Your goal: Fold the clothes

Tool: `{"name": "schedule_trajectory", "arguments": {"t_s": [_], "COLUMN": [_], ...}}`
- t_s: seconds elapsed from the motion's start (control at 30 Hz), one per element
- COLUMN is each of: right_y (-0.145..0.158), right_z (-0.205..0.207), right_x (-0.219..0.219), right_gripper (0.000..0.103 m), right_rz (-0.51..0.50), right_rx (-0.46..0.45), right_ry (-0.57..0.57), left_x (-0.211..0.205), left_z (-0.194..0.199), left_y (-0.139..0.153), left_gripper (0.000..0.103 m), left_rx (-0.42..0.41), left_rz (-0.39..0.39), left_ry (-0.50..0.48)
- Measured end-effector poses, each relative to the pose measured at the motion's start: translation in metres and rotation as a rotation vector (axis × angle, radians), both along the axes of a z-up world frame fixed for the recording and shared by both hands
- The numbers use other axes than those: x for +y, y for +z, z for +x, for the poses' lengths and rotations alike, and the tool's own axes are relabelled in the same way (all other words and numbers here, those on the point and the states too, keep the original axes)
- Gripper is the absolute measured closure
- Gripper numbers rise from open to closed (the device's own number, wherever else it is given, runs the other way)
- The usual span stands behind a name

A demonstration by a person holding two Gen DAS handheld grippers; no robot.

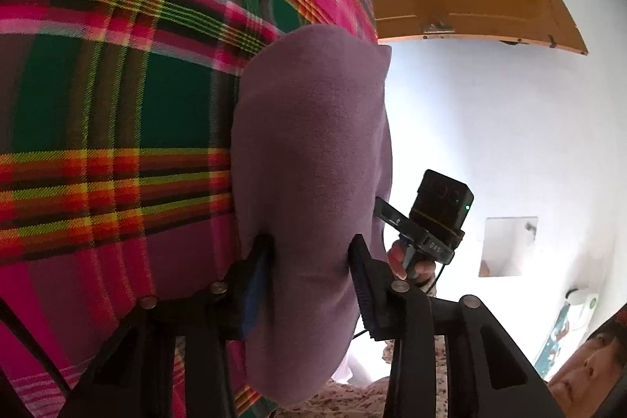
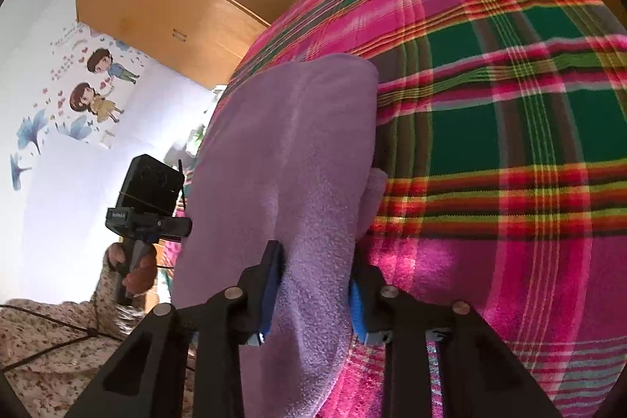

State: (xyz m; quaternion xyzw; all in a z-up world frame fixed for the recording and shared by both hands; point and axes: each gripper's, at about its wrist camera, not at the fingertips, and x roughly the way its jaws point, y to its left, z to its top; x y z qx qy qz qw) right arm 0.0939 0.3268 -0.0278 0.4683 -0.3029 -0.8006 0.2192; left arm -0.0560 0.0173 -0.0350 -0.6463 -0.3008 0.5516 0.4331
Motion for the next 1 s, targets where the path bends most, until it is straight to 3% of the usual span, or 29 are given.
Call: {"name": "schedule_trajectory", "arguments": {"t_s": [0.3, 0.57, 0.73, 1.0], "right_y": [-0.001, -0.003, 0.000, 0.008], "right_z": [-0.001, 0.003, 0.005, 0.008], "right_x": [-0.004, -0.001, -0.004, -0.010], "right_gripper": [0.076, 0.079, 0.082, 0.083], "right_rz": [0.020, 0.019, 0.018, 0.016], "right_rx": [0.015, 0.029, 0.043, 0.058], "right_ry": [-0.001, -0.013, -0.028, -0.036], "left_x": [0.001, -0.009, 0.020, 0.017], "left_z": [0.003, -0.002, 0.005, 0.004], "left_y": [0.013, 0.015, 0.021, 0.028], "left_gripper": [0.068, 0.068, 0.068, 0.072], "left_rx": [0.091, 0.118, 0.148, 0.190], "left_rz": [-0.060, -0.071, -0.089, -0.074], "left_ry": [-0.011, 0.006, 0.014, 0.022]}}
